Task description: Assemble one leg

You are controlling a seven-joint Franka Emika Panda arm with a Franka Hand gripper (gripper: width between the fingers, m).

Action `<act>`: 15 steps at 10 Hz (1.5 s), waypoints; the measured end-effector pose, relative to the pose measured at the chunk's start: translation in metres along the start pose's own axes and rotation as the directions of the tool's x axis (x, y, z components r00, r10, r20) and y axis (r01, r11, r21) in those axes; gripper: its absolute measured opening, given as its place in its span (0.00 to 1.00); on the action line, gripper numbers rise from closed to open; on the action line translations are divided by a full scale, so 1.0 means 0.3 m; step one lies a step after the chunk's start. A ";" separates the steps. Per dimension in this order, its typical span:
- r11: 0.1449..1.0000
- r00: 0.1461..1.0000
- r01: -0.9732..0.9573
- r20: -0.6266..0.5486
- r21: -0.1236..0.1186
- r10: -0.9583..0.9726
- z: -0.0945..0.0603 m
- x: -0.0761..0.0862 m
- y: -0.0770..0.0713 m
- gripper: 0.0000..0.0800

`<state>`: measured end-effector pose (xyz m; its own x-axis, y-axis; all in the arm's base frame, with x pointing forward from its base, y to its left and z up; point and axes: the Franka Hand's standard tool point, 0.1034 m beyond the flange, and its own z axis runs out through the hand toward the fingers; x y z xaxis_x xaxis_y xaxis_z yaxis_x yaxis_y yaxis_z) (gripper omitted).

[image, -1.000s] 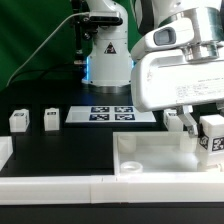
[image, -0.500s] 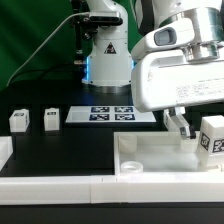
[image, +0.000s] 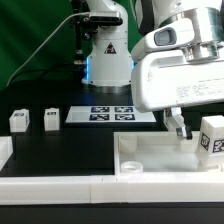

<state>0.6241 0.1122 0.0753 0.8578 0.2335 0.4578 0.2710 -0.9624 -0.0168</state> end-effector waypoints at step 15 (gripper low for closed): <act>0.994 0.846 -0.068 0.533 0.086 0.012 -0.032 0.047 -0.044 0.81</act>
Offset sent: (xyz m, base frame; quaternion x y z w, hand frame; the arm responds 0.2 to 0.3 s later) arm 0.0000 0.0000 0.0000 0.0000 0.0000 0.0000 1.0000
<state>0.6285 0.1268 0.0904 0.9618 0.2596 -0.0869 0.2481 -0.9607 -0.1243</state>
